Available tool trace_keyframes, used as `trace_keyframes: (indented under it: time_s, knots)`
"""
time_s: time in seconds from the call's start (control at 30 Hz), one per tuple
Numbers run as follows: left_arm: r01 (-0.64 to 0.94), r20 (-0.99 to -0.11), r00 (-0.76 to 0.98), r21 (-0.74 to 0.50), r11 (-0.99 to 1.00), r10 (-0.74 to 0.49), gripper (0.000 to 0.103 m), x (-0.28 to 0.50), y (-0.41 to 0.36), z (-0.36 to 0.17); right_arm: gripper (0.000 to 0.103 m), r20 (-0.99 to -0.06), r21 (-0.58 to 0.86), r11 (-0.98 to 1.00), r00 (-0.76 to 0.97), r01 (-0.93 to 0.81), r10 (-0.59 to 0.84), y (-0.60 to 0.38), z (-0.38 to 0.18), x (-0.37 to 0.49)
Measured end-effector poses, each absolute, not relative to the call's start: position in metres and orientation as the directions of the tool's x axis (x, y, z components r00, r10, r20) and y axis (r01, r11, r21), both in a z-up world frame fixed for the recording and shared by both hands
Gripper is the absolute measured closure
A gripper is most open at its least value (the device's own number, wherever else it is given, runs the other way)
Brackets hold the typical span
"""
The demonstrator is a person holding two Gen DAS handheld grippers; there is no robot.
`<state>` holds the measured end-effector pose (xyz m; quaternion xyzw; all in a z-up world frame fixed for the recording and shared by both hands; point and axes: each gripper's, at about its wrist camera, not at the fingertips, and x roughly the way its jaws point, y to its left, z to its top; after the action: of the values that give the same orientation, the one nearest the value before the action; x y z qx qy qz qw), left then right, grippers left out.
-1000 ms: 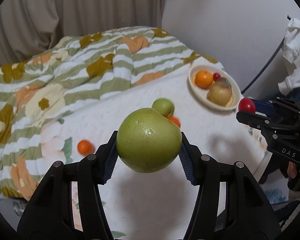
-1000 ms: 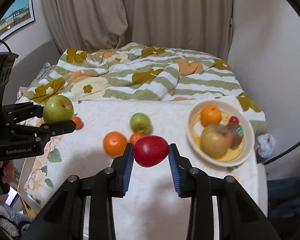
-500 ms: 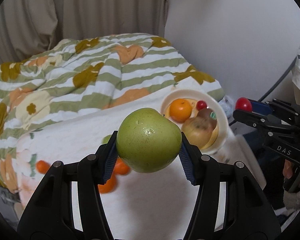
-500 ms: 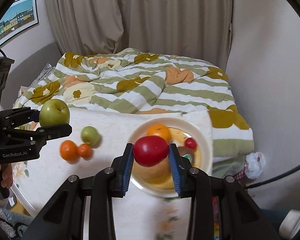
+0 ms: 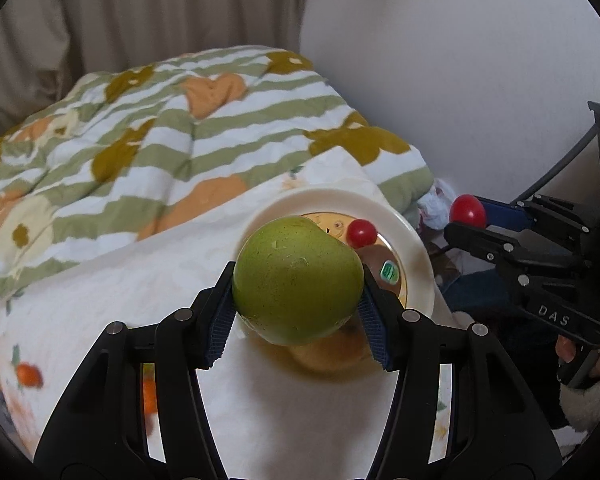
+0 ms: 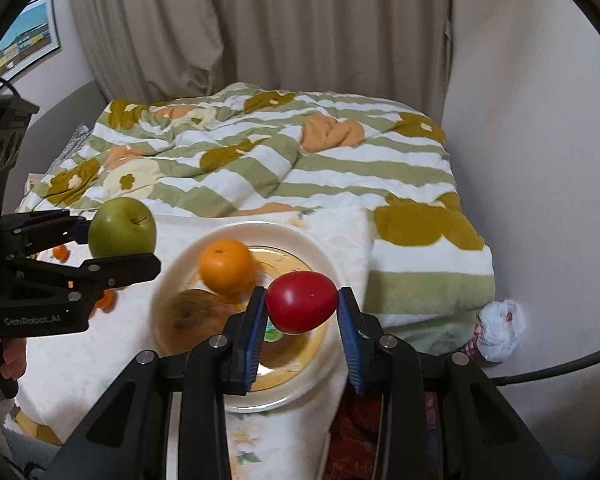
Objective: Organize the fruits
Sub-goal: 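Carry the green apple into the bowl with the left gripper and release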
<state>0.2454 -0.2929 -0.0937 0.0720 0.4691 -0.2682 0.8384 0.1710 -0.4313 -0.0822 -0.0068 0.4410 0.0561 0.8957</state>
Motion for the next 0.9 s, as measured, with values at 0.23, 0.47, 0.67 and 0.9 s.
trace_keyframes:
  time_s: [0.23,0.47,0.67,0.9]
  knots:
    - [0.591,-0.846,0.359,-0.122,0.797,-0.396,0.04,0.277,-0.329,-0.111,0.071,-0.804,0.068,0.997,0.588,-0.046,0.082,-0.455,-0.096,0.175]
    - [0.652,-0.872,0.296,-0.114,0.75,-0.389,0.04,0.305,-0.357,-0.136,0.071,-0.811,0.097,0.995,0.58,0.006,0.076,-0.463,-0.107,0.181]
    - [0.691,-0.888,0.257,-0.106,0.715,-0.381,0.04,0.317,-0.373,-0.153,0.071,-0.82,0.118,0.992,0.568,0.043,0.073,-0.466,-0.117,0.186]
    - [0.704,-0.895,0.244,-0.102,0.703,-0.374,0.039,0.32,-0.38,-0.164,0.071,-0.827,0.128,0.989,0.559,0.074,0.065,-0.467,-0.125,0.184]
